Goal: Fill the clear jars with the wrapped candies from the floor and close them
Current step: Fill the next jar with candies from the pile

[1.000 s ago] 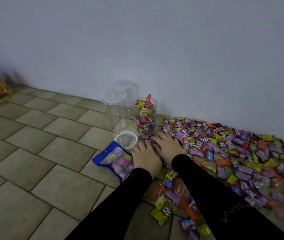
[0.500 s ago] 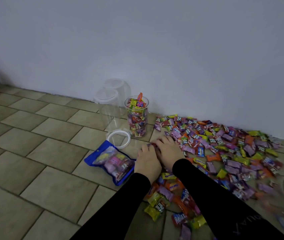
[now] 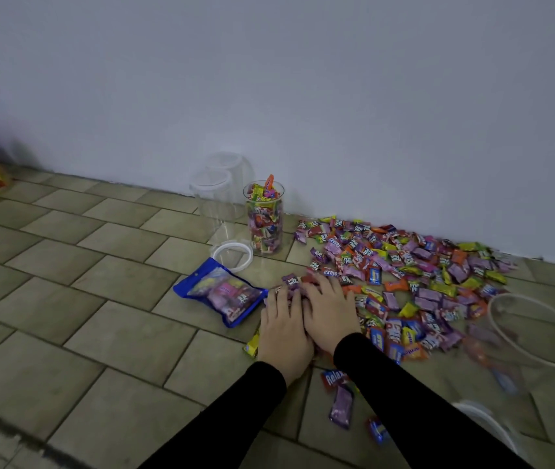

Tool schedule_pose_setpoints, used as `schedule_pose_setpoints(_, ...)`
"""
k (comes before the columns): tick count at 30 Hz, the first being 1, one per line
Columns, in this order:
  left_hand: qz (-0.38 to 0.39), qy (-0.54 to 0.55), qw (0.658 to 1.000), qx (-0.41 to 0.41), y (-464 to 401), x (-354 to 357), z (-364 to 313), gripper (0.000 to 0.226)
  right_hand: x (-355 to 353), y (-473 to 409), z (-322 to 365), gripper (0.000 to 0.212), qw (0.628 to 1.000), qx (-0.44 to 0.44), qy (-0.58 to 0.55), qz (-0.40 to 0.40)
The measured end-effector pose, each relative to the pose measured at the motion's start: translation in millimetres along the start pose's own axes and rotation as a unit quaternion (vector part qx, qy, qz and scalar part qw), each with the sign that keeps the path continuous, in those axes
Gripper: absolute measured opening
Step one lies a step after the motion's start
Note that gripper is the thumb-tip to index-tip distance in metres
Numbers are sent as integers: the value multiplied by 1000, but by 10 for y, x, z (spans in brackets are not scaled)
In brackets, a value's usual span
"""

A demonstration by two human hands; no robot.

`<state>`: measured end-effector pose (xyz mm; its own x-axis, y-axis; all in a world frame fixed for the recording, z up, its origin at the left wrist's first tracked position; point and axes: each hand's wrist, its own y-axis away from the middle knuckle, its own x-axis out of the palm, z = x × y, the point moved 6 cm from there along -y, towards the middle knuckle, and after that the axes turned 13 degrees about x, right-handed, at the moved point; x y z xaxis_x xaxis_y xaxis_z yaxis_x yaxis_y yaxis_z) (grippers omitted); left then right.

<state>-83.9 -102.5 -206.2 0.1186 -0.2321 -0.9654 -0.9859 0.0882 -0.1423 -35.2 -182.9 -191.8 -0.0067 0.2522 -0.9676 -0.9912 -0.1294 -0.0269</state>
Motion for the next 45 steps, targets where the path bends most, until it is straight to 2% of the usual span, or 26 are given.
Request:
schedule_pose_setpoints(2,20,17,999,-23,36,10,-38,78,50,88,-49,41,999,18,-15,29)
schedule_pose_setpoints(4,44,44,997,-40,37,81,-10,68,60,108,-134,44,998,31,-27,44)
schedule_pose_setpoints(6,30,59,997,-38,11,67,6,58,79,104,-203,47,998,34,-20,56)
schedule_pose_setpoints(11,-19,108,994,0,-84,54,35,55,74,37,-187,46,999,12,20,25)
schedule_pose_setpoints(14,-44,77,996,8,-142,0,35,51,38,-54,-95,48,998,-46,51,15)
schedule_pose_setpoints(16,-35,22,999,-12,-179,-29,49,63,50,-123,-75,55,995,-76,56,38)
schedule_pose_setpoints(20,2,-5,1000,-30,-292,32,117,75,110,-266,-176,61,993,-64,69,66)
schedule_pose_setpoints(23,-18,-15,1000,-19,-349,30,128,79,115,-334,-231,59,996,-49,64,43)
schedule_pose_setpoints(27,-90,5,996,-6,-425,22,147,55,114,-373,-206,51,998,-44,54,-7)
schedule_pose_setpoints(30,-95,16,995,-5,-466,-10,135,41,124,-394,-236,38,998,-21,50,-19)
schedule_pose_setpoints(33,-106,38,994,-3,-483,-32,117,31,103,-400,-255,39,998,-5,61,-17)
schedule_pose_setpoints(38,-112,41,993,14,-495,-9,108,22,56,-392,-300,41,1000,18,-9,-10)
schedule_pose_setpoints(42,-114,59,992,-5,-508,-24,147,28,11,-408,-335,46,997,28,-69,-5)
schedule_pose_setpoints(45,-100,83,991,-7,-525,-32,182,30,-28,-402,-363,47,987,36,-154,-10)
